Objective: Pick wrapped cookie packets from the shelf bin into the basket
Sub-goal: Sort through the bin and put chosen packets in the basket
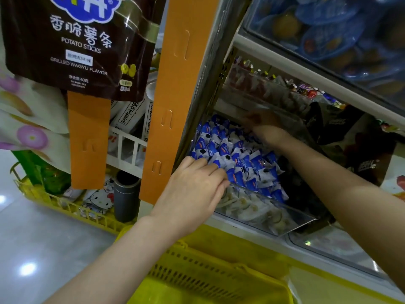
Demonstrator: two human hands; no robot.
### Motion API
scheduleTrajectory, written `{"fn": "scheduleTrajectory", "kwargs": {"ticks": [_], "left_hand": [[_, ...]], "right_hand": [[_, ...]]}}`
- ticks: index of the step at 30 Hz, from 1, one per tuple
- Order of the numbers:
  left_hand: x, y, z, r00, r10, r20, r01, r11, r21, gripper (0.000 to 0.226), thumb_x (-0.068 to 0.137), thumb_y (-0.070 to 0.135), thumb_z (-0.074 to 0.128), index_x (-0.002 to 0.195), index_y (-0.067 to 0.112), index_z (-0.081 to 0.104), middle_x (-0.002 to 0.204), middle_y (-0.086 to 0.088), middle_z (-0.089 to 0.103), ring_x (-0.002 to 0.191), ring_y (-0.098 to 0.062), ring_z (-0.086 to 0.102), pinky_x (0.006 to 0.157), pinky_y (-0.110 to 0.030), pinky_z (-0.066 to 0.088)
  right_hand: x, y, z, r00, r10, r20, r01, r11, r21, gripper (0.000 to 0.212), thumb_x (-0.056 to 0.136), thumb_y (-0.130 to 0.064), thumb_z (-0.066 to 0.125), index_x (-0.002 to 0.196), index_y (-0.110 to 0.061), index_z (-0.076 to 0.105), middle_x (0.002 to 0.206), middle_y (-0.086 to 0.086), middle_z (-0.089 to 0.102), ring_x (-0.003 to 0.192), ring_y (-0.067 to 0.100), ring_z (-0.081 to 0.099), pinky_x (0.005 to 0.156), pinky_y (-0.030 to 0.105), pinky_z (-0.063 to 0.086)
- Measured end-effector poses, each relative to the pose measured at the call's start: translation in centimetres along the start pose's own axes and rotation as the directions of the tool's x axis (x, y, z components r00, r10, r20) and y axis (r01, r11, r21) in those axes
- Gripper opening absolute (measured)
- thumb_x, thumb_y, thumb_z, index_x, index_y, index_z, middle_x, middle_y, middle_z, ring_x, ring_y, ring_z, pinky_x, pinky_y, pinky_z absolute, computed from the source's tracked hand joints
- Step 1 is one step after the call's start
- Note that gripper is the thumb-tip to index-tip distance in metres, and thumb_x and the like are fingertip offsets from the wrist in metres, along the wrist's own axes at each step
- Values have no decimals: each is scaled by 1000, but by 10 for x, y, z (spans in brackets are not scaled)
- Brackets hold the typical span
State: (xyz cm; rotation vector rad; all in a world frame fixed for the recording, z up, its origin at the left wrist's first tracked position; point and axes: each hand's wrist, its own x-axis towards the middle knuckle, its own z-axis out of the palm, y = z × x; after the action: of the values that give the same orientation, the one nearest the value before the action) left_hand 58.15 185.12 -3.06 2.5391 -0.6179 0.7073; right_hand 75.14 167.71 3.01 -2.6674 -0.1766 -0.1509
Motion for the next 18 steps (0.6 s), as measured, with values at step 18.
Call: {"fn": "scheduleTrajectory", "kwargs": {"ticks": [18], "left_hand": [[0,1,-1,1000,1,4,-1,1000,-6,29,91,28,38,83,19,64,76,5,64,72,-16,56,72,-32,43]], "right_hand": [[-4,15,24,947,263,184,-225,953,-205,44,90,-33,58,116,3,56,90,14,60,73,18,52,65,31,44]]}}
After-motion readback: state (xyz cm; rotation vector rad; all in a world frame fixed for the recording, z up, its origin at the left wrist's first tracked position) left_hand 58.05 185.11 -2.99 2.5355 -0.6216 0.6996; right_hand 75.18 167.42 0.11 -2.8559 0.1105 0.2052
